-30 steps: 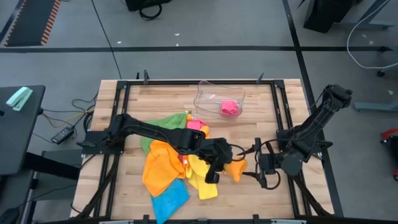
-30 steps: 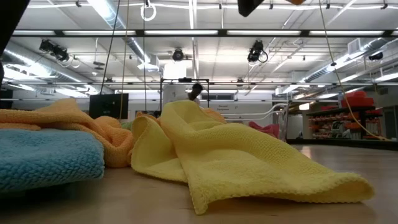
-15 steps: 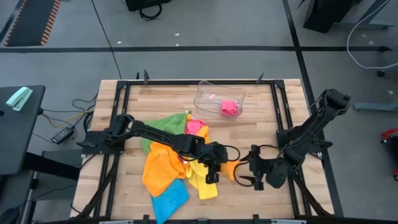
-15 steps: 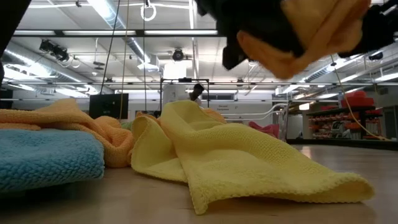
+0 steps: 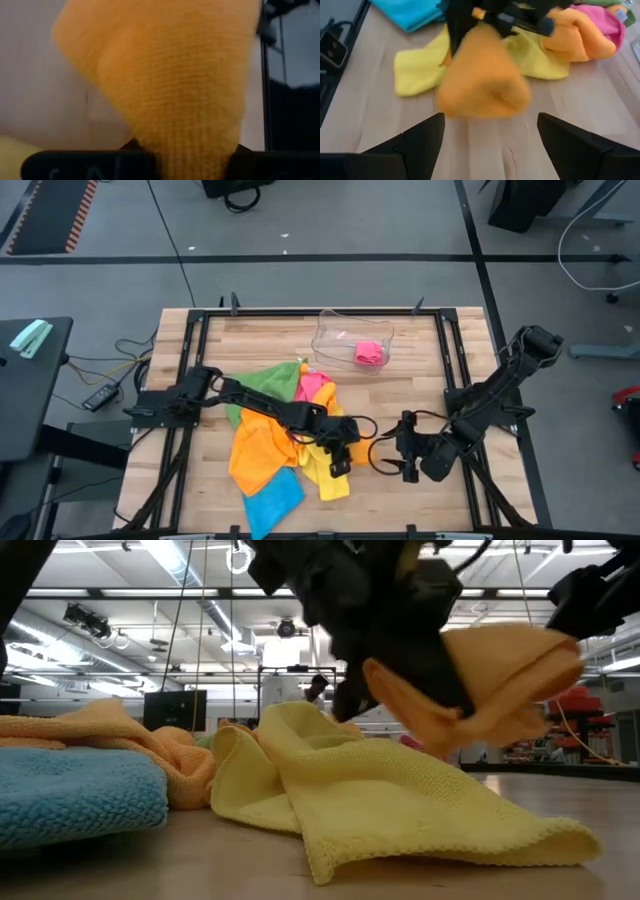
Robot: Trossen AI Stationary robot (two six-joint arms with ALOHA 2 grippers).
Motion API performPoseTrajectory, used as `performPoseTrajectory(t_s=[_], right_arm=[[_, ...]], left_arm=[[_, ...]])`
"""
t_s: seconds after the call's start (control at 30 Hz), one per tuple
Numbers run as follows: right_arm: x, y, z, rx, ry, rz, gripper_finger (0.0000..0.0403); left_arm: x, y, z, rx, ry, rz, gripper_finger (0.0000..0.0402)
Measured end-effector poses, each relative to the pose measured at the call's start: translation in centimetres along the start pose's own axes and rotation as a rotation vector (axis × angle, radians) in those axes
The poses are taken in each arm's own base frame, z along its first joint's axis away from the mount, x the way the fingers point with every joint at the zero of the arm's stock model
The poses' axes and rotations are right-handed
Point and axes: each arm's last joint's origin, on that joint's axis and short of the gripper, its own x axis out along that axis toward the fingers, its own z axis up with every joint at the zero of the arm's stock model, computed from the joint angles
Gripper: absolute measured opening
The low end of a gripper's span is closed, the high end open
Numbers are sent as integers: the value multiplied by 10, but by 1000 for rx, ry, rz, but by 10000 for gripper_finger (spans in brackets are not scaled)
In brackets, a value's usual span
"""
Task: Fold microfiber towels
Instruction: Fold the right orange microfiber cloth
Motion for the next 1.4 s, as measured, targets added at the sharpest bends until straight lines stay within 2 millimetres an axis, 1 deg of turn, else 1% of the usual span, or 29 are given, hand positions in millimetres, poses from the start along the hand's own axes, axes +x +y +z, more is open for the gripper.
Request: performPoseTrajectory(t_s=[0.07, 0.13, 0.3, 0.37, 0.47, 0.6, 0.67, 0.73, 0.87, 1.0, 1.03, 1.1, 1.17, 1.23, 1.33, 1.4], right_arm=[[3, 2, 1, -3, -8, 3, 328], [8, 6, 0, -15, -20, 7, 328], [25, 12, -3, -41, -21, -7, 328], [31, 12, -6, -49, -8, -16, 328], [36, 13, -7, -45, -3, -19, 328], [42, 13, -8, -27, 7, -15, 328], [44, 13, -8, -27, 17, -14, 328], [44, 12, -8, -19, 21, -10, 328], [42, 10, -5, -11, 19, -8, 328], [40, 7, -3, -7, 17, -16, 328], [41, 6, -3, -12, 23, -15, 328], [44, 6, -4, -29, 44, 7, 328], [46, 8, -5, -72, 55, 24, 328], [46, 15, -6, -118, 28, 53, 328], [53, 20, -6, -173, -10, 61, 328], [62, 20, -8, -193, -12, 45, 328]], left_arm=[[10, 3, -1, -3, -6, -29, 62], [18, 8, -5, -9, 24, -53, 62], [21, 12, -4, -8, 37, -71, 61], [22, 13, -6, 16, 49, -65, 70], [21, 13, -8, 45, 69, -58, 106], [17, 17, -7, 82, 92, -41, 171], [9, 17, -7, 101, 116, -27, 200], [2, 15, -3, 146, 105, -31, 224], [-14, 11, 3, 194, 94, -34, 252], [-43, 7, 17, 213, 26, -20, 251], [-46, 6, 19, 217, 18, -15, 248], [-47, 3, 22, 235, -11, -25, 239], [-46, -2, 18, 258, -3, -33, 229], [-44, -9, 16, 279, -17, -50, 220], [-40, -17, 12, 301, -28, -36, 207], [-36, -17, 11, 316, -36, -19, 199]])
